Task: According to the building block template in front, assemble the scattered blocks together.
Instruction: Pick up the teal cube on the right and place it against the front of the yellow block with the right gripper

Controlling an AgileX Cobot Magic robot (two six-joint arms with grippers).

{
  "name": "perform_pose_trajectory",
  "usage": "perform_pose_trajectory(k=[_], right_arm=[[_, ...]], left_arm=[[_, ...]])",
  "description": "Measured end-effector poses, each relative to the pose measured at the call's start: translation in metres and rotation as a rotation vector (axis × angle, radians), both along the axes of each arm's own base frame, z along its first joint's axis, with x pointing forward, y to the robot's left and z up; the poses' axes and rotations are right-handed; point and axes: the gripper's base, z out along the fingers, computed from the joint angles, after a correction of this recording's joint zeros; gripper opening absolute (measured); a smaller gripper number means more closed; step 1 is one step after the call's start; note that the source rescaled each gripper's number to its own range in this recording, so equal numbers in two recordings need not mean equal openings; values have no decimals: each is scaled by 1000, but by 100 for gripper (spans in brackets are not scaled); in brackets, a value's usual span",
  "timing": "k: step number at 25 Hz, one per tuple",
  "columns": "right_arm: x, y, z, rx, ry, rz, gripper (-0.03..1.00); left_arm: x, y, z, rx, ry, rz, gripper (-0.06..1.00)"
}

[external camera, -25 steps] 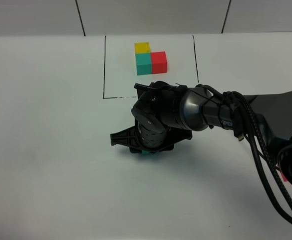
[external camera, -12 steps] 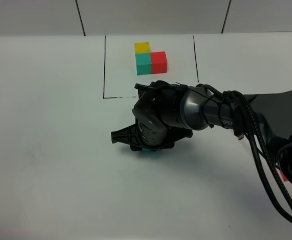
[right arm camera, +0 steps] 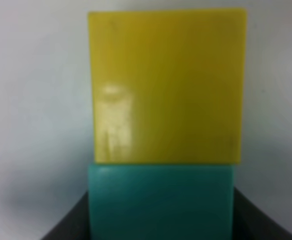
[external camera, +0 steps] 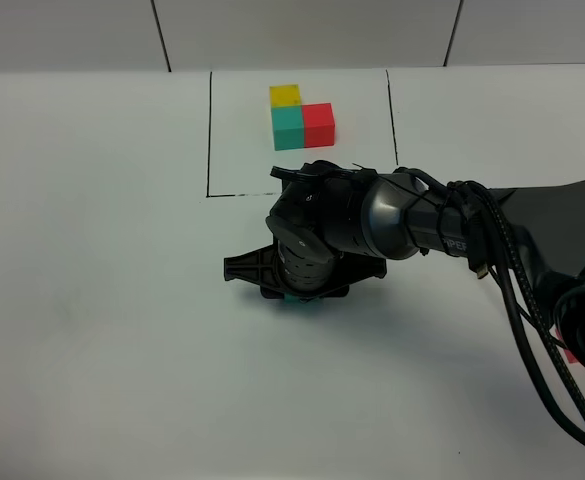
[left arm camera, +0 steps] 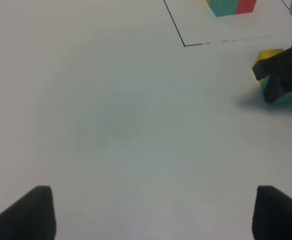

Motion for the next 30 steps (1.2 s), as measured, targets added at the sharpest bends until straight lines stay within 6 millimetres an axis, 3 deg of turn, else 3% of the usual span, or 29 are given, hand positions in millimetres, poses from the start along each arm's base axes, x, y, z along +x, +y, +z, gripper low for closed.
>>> perform_pose_trajectory(k=[12,14,19,22,26,30], right_arm=[[0,0,0,1,-2,1,2],[1,0,-1,3,-4,3,7],[2,2,-1,16,-24,17,43],[2,2,1,13,-29,31,57],[2,-3,6,0,-10,32,68],[-3,-7,31,-8,-10,48,71]], left_arm=[[0,0,0,0,0,0,91],[0,0,0,0,0,0,91],[0,0,0,0,0,0,91],[0,0,0,0,0,0,91],[0,0,0,0,0,0,91],[0,0,0,0,0,0,90]])
